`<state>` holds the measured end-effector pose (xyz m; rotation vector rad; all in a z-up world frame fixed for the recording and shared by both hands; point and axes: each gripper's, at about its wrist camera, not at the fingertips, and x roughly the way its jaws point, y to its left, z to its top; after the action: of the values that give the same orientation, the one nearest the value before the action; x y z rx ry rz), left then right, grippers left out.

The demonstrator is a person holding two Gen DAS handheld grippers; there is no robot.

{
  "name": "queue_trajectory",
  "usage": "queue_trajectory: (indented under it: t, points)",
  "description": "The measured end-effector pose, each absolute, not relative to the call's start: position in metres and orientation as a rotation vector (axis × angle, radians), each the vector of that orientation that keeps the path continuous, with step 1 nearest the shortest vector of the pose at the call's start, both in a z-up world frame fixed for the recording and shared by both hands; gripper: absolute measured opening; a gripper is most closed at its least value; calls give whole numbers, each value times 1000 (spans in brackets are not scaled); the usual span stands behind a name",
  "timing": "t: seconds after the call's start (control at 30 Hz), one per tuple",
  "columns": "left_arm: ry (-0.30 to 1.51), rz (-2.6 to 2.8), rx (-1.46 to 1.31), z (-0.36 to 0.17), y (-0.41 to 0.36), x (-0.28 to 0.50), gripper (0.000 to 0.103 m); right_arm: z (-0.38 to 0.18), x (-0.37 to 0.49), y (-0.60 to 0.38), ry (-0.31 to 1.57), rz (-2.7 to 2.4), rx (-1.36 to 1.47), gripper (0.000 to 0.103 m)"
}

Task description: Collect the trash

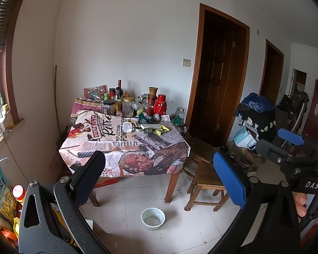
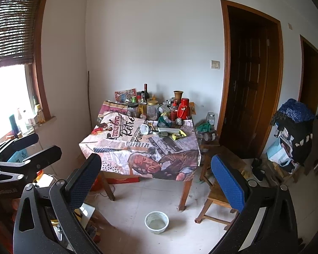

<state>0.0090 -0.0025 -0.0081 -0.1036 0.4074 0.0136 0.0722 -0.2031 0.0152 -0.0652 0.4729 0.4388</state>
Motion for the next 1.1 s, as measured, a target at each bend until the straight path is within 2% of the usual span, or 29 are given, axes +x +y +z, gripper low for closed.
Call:
queue_trajectory:
  t: [1.1]
  points:
    - [418,23,-70,-6,-22,30,102,8,78,-209,473,450,-48,103]
